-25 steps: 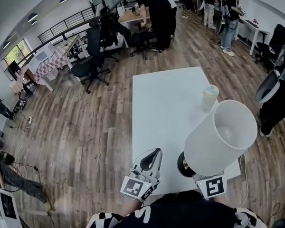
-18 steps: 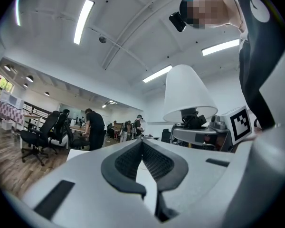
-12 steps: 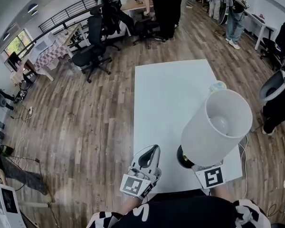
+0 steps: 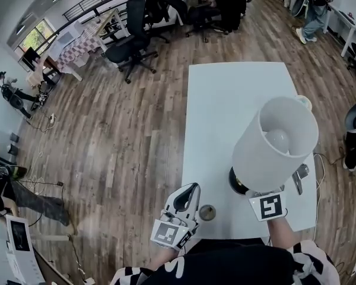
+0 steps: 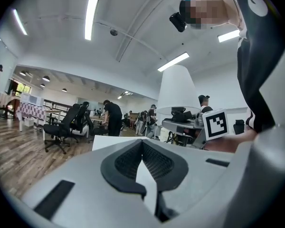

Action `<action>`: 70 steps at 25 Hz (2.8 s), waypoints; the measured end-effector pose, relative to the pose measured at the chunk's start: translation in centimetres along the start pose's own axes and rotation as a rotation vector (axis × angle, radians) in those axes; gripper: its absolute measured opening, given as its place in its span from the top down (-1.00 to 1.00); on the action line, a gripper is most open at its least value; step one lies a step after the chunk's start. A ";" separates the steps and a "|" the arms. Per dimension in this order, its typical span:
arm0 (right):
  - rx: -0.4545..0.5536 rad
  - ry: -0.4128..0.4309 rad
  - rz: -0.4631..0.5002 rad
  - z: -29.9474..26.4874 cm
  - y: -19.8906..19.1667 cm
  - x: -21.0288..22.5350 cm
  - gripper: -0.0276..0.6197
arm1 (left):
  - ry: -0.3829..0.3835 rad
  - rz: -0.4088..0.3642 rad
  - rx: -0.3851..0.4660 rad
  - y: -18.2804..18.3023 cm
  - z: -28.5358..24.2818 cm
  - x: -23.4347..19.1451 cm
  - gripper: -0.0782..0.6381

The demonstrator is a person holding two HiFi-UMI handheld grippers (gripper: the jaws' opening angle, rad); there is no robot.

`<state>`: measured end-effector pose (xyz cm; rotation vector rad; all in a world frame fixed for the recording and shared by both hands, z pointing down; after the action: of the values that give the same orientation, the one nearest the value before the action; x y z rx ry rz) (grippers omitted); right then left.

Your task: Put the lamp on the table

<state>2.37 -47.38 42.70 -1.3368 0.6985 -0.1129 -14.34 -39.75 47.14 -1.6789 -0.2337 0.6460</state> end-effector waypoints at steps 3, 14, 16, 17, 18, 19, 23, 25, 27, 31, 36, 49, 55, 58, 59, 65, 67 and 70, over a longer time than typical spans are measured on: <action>-0.005 0.001 0.005 -1.3 -1.4 -0.3 0.60 | 0.012 0.003 -0.011 -0.4 0.1 -0.7 0.77; -0.033 0.002 0.019 -3.6 -4.7 -1.1 0.60 | 0.013 0.009 -0.041 -1.6 0.1 -1.1 0.77; -0.040 0.008 0.024 -3.8 -5.0 -1.5 0.60 | 0.017 0.010 -0.045 -1.8 0.3 -1.3 0.77; -0.042 0.011 0.027 -3.8 -5.2 -1.6 0.60 | 0.019 0.012 -0.045 -1.8 0.4 -1.3 0.77; -0.041 0.013 0.029 -3.9 -5.2 -1.7 0.60 | 0.022 0.012 -0.046 -1.7 0.4 -1.3 0.77; -0.039 0.015 0.033 -3.9 -5.3 -1.8 0.60 | 0.023 0.013 -0.046 -1.7 0.4 -1.4 0.77; -0.040 0.037 0.068 -4.0 -5.7 -2.4 0.60 | 0.025 0.010 -0.045 -1.8 0.2 -1.5 0.77; -0.043 0.042 0.079 -3.9 -5.7 -2.6 0.60 | 0.023 0.010 -0.042 -1.8 0.3 -1.4 0.77; -0.042 0.039 0.079 -3.6 -5.8 -2.7 0.60 | 0.018 0.010 -0.041 -1.8 0.4 -1.1 0.77; -0.052 0.041 0.092 -3.4 -6.2 -3.1 0.60 | 0.011 0.007 -0.037 -1.9 0.3 -1.0 0.77; -0.057 0.029 0.092 -3.0 -6.3 -3.4 0.60 | -0.006 -0.001 -0.028 -1.4 0.3 -0.6 0.77; -0.106 0.017 -0.044 -1.8 -8.0 -3.7 0.53 | -0.070 -0.005 -0.010 -1.4 0.0 0.8 0.77; -0.140 0.033 -0.115 0.7 -8.6 -4.2 0.43 | -0.127 -0.006 -0.023 -1.7 -0.9 1.7 0.77; -0.157 0.043 -0.133 2.6 -8.3 -4.3 0.43 | -0.159 -0.009 -0.028 -1.8 -1.4 2.4 0.77; -0.164 0.044 -0.139 3.3 -8.3 -4.3 0.43 | -0.170 -0.009 -0.028 -1.8 -1.7 2.6 0.77; -0.211 0.013 -0.195 7.7 -7.4 -3.5 0.43 | -0.231 -0.017 -0.027 -1.4 -2.6 3.5 0.77; -0.206 -0.045 -0.199 9.4 -6.8 -2.4 0.43 | -0.247 -0.017 -0.026 -1.3 -2.6 4.0 0.77; -0.173 -0.157 -0.231 11.3 -5.9 0.3 0.51 | -0.271 -0.015 -0.025 -1.3 -3.0 4.8 0.77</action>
<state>10.38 -39.44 48.70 -1.5718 0.4272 -0.1330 -8.57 -39.62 47.30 -1.6096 -0.4487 0.8624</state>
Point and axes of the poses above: the fingertips, and each gripper's own axes: z backward along the fingers, x to its right, y out of its top, the point moved 3 cm from there along z, backward along the fingers, and after that the axes turned 9 degrees about z, right-handed, at the moved point
